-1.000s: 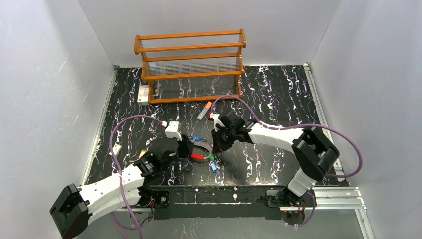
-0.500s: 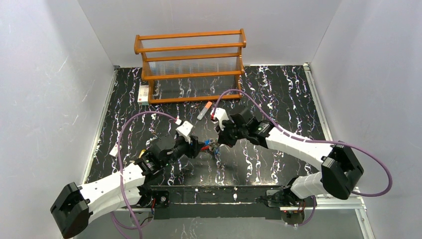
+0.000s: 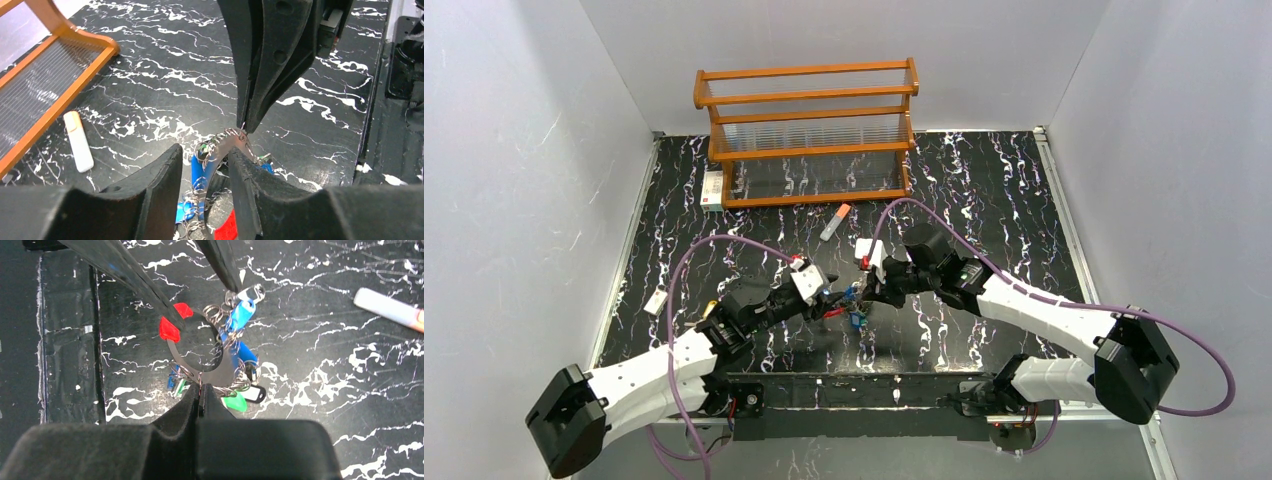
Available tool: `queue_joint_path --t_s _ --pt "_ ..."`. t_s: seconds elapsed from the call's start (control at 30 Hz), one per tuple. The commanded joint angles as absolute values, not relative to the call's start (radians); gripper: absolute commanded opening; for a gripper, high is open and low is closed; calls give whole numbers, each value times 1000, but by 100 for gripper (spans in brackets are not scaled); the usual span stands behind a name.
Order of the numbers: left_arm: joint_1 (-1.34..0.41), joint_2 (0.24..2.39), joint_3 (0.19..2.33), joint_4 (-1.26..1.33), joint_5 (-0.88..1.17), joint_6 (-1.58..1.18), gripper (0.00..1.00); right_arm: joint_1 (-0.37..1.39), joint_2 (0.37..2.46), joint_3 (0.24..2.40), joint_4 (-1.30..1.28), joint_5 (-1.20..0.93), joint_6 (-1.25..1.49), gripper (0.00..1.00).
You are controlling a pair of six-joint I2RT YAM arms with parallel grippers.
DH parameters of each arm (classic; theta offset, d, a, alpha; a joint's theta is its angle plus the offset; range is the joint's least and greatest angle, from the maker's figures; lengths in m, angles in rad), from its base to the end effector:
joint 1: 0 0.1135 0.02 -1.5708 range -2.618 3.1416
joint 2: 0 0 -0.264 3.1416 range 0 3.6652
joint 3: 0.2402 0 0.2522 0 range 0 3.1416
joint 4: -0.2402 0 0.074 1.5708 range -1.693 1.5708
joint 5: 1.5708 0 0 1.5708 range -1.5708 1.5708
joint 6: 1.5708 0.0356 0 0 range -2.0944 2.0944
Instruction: Put the keys on the keyring
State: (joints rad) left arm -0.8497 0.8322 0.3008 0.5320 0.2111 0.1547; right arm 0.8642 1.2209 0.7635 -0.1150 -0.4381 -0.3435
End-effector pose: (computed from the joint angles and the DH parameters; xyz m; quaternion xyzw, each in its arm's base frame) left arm 0.1216 -0.1496 0.2364 0.4037 0.5803 -0.3096 0.6360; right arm 0.1606 0.2114 0.2496 -0.5722 0.6464 0.3046 0.4024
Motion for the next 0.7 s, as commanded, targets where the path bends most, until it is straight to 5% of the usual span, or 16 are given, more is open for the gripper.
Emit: queue_joint_path --t_s 0.0,0.67 --pt "-846 889 312 614 314 226 36 861 1191 759 -21 -525 -405 1" --pt "-845 1036 358 676 456 264 20 862 1208 782 -31 -583 -429 1"
